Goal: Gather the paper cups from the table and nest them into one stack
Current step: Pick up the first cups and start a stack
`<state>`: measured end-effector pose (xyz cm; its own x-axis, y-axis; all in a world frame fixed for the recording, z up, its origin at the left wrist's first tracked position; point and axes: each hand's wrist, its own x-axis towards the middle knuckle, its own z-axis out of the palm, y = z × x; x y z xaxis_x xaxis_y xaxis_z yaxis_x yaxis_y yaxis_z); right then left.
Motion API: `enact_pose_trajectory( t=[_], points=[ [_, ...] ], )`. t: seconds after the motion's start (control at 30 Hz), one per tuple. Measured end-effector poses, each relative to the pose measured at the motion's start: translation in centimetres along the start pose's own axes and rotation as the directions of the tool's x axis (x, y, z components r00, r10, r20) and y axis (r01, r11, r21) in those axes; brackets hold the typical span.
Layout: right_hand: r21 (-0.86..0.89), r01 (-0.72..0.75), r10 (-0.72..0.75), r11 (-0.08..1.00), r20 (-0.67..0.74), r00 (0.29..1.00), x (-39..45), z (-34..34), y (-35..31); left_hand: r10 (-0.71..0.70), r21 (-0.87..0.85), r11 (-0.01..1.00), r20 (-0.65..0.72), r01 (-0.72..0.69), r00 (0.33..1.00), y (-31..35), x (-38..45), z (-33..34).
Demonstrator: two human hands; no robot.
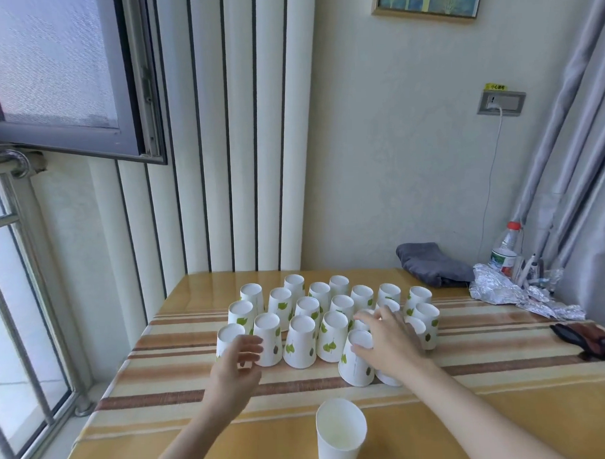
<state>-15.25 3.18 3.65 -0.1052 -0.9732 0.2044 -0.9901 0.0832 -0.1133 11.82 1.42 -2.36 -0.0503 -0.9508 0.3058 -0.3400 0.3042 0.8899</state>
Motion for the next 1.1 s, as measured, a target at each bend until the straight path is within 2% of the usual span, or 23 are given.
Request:
enact_pose_trajectory(
  t=[0.07,0.17,0.3,0.37,0.5,0.57,0.63,0.73,0.8,0.87,0.97,1.03,1.1],
  points=[
    [-0.140,0.054,-0.049,0.989,0.038,0.998,0.8,0.8,-0.6,0.035,0.031,0.999,-0.115,-0.032,0.993,-0.5,0.5,-0.5],
    [-0.184,0.075,-0.060,0.980,0.089,0.994,1.2,1.9,-0.9,0.064,0.058,0.997,-0.246,-0.051,0.967,-1.7,1.1,-1.3],
    [-0.193,0.084,-0.071,0.978,0.069,0.995,0.9,2.8,-0.5,-0.057,0.132,0.985,-0.333,0.107,0.941,-2.8,2.1,-1.6],
    [-0.178,0.073,-0.066,0.981,0.046,0.997,0.7,3.0,-0.3,-0.065,0.183,0.974,-0.345,0.135,0.937,-3.0,2.5,-1.7],
    [-0.100,0.064,-0.062,0.993,0.022,0.998,-0.2,2.6,-0.3,-0.101,0.434,0.885,-0.174,0.168,0.980,-2.7,3.5,-1.7],
    [-0.037,0.056,-0.055,0.998,0.030,0.998,-0.7,1.9,-0.2,-0.090,0.580,0.806,-0.070,0.114,0.993,-2.6,4.0,-1.9],
    [0.082,0.017,-0.019,0.996,0.023,1.000,-1.5,0.7,-0.1,-0.055,0.641,0.767,-0.003,0.044,0.998,-2.5,4.2,-2.2],
    [0.316,-0.156,0.146,0.936,0.056,0.988,-2.5,-1.2,0.8,-0.052,0.662,0.749,0.011,0.031,0.999,-2.0,4.1,-2.9],
    [0.466,-0.288,0.255,0.837,0.135,0.957,-3.4,-2.0,1.5,-0.042,0.696,0.718,0.026,0.012,0.999,-1.7,3.8,-3.3],
    [0.650,-0.404,0.323,0.644,0.247,0.913,-4.4,-2.4,2.1,-0.025,0.694,0.720,0.048,-0.015,0.999,-1.7,3.7,-3.4],
    [0.867,-0.471,0.286,0.160,0.416,0.863,-6.2,-1.7,2.7,-0.013,0.667,0.745,0.012,0.002,1.000,-1.5,3.9,-3.0],
    [0.870,-0.479,0.223,-0.116,0.493,0.841,-7.6,-1.8,2.6,-0.028,0.637,0.769,-0.056,0.057,0.998,-1.2,3.8,-2.6],
    [0.791,-0.449,0.147,-0.416,0.545,0.825,-9.2,-2.3,2.5,-0.081,0.528,0.835,-0.156,0.152,0.984,-0.6,3.2,-2.6]
  ],
)
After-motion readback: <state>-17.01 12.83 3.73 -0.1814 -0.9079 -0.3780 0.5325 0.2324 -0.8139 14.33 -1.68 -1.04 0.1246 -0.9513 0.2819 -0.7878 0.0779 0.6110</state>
